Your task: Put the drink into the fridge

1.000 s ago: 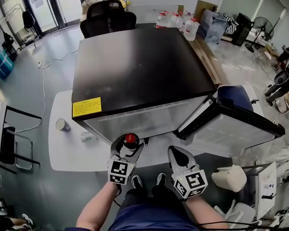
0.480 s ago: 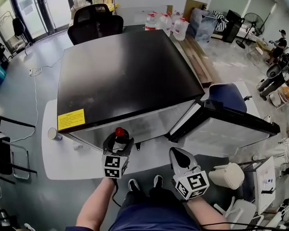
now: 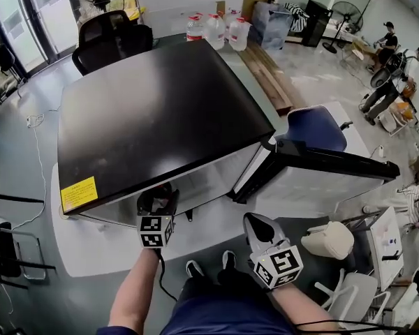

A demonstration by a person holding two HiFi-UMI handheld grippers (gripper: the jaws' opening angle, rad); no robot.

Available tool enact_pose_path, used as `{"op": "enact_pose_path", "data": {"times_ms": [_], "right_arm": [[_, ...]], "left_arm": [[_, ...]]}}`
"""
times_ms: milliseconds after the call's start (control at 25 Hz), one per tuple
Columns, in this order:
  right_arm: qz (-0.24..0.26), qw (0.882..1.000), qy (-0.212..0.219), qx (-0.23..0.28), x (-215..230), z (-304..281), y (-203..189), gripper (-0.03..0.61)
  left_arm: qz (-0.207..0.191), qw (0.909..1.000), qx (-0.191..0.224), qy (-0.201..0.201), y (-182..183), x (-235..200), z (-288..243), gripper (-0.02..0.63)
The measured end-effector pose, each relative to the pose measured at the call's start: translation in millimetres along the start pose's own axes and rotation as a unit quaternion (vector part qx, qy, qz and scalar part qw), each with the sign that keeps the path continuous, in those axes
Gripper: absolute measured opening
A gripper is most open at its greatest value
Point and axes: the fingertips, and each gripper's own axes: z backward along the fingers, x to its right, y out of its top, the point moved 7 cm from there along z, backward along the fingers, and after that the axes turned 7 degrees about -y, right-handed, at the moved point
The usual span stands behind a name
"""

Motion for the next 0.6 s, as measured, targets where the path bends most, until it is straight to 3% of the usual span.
{"op": "enact_pose_path", "data": {"times_ms": [600], "right_arm": [[-0.028, 0.999, -0.028, -0.012, 13, 11, -8, 0.006]], "left_arm": [[0.014, 0.9997, -0.003, 0.019, 12, -27, -36, 0.318]]}}
